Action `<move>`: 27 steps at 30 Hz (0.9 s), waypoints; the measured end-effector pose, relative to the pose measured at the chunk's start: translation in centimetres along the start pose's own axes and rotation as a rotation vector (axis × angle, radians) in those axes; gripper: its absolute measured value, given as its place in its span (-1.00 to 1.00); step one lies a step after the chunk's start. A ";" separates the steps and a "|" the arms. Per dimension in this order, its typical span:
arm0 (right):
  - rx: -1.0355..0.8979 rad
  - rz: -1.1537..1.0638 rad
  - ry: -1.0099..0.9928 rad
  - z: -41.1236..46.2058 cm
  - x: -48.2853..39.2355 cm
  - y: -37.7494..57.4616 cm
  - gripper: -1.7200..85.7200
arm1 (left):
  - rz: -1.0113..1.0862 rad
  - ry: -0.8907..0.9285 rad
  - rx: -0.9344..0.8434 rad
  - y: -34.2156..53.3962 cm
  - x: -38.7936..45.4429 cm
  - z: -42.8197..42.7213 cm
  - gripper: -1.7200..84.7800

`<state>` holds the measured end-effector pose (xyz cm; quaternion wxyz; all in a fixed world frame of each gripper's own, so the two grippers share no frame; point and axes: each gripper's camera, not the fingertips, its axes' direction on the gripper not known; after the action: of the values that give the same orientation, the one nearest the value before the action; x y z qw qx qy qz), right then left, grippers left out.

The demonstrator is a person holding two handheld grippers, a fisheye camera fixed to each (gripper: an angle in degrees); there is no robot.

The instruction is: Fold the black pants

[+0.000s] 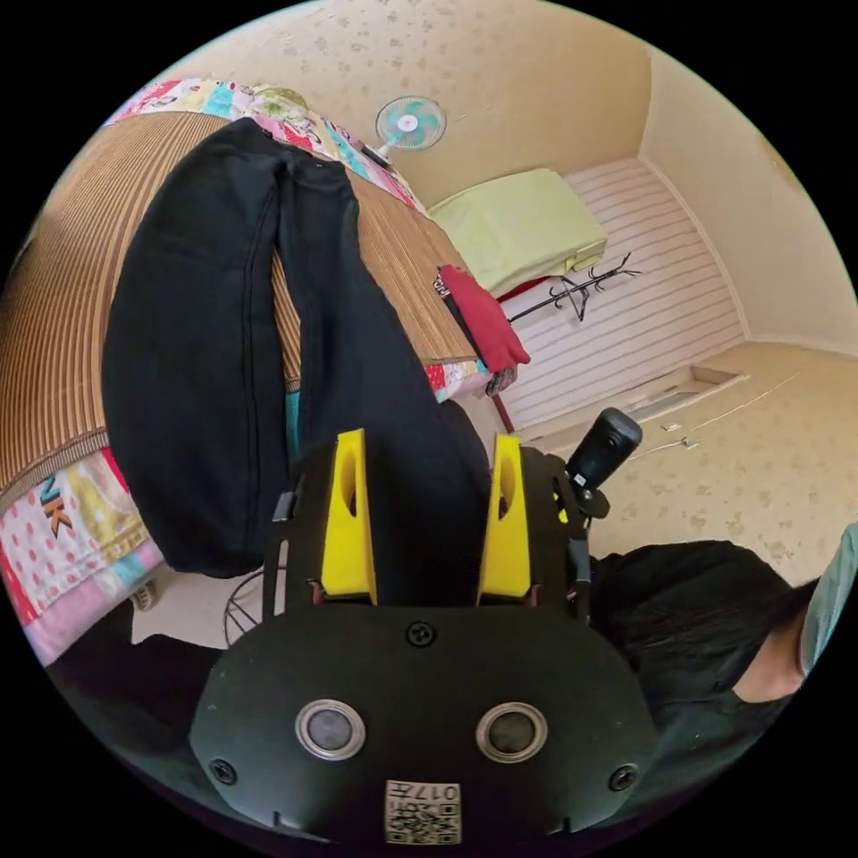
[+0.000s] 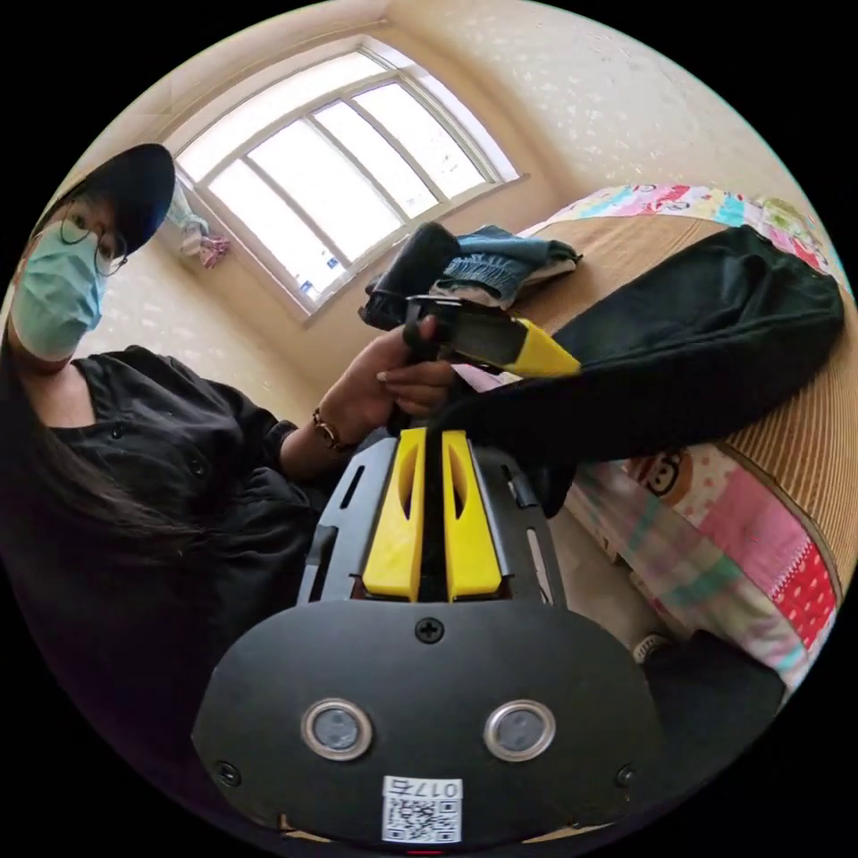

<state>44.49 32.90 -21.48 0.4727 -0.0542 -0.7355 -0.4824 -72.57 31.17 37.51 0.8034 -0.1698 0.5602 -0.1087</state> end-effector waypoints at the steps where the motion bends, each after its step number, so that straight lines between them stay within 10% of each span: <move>1: -0.033 0.016 -0.009 0.5 0.7 -0.2 -0.89 | 0.007 -0.006 -0.026 0.0 0.1 0.7 -0.63; 7: -0.272 -0.022 -0.178 1.4 6.7 -1.8 -0.86 | 0.093 -0.030 -0.141 0.1 1.5 4.0 -0.85; 13: 0.106 0.234 -0.286 -8.6 19.6 -7.6 -0.83 | 0.047 0.087 -0.074 -0.1 0.0 1.9 -0.87; 27: 0.353 0.889 0.473 -7.9 47.6 -21.8 -0.76 | -0.015 0.322 -0.075 -3.8 -2.7 -2.1 -0.87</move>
<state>11.87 -2.55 0.44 0.7863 -0.1700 -0.5849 -0.1039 -75.41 28.40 40.70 0.6957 -0.1843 0.6840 -0.1196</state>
